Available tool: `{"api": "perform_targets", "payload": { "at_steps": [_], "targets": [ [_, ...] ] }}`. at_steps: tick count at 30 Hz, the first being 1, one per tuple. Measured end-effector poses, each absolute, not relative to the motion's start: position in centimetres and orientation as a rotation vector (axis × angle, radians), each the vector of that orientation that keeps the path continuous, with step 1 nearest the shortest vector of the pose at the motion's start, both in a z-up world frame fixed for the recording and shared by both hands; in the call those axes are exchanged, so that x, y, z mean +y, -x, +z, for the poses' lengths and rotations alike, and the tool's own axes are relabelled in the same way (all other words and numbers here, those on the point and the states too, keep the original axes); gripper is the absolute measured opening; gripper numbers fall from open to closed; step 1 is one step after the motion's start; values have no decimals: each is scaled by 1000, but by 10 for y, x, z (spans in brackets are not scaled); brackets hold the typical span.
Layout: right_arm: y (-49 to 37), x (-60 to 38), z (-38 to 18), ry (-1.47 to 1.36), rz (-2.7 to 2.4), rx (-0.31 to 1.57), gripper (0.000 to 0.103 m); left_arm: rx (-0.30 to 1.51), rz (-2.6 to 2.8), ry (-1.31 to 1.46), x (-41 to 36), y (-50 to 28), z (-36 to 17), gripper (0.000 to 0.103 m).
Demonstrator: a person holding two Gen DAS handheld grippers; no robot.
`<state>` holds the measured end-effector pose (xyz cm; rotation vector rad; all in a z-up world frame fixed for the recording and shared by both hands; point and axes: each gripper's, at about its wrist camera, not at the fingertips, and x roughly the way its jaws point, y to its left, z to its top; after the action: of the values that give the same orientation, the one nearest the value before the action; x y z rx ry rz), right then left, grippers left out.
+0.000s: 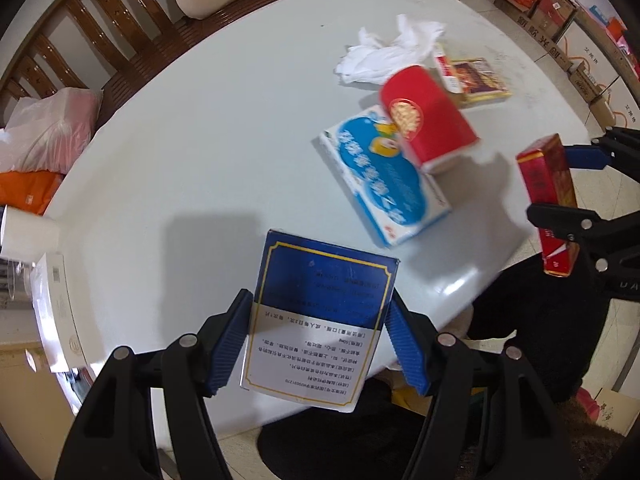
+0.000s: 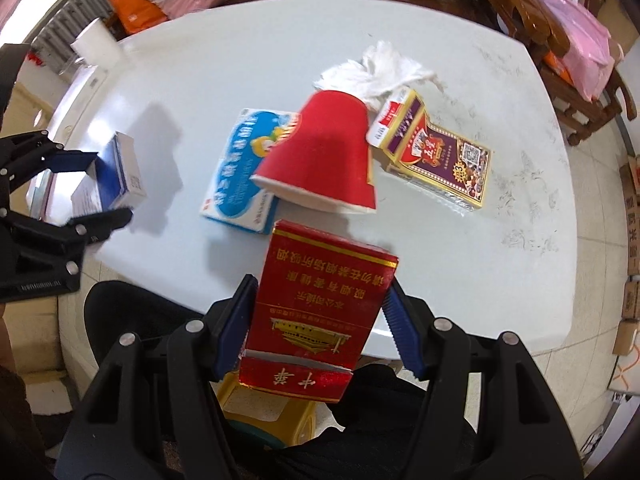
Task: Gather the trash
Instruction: 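Carry the red pack and blue box with both tools toward the trash bag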
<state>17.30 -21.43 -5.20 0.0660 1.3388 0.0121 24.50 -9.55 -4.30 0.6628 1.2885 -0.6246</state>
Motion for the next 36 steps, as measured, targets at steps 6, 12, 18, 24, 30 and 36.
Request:
{"api": "perform_targets", "payload": {
  "at_steps": [6, 12, 18, 24, 30, 36],
  "targets": [
    [-152, -195, -38, 10, 65, 1306, 62, 1278, -612, -645, -91, -205, -34, 65],
    [-118, -181, -42, 46, 111, 1297, 62, 1278, -623, -604, -82, -168, -40, 65],
    [-89, -167, -60, 72, 145, 1295, 62, 1270, -603, -586, -75, -139, -59, 65],
    [-67, -158, -85, 91, 144, 1303, 62, 1269, -623, -528, -72, -117, -78, 65],
    [-50, -150, -119, 112, 138, 1323, 62, 1282, -628, -473, -69, -101, -109, 65],
    [-39, -145, -154, 137, 120, 1329, 62, 1297, -609, -447, -68, -86, -145, 64]
  ]
}}
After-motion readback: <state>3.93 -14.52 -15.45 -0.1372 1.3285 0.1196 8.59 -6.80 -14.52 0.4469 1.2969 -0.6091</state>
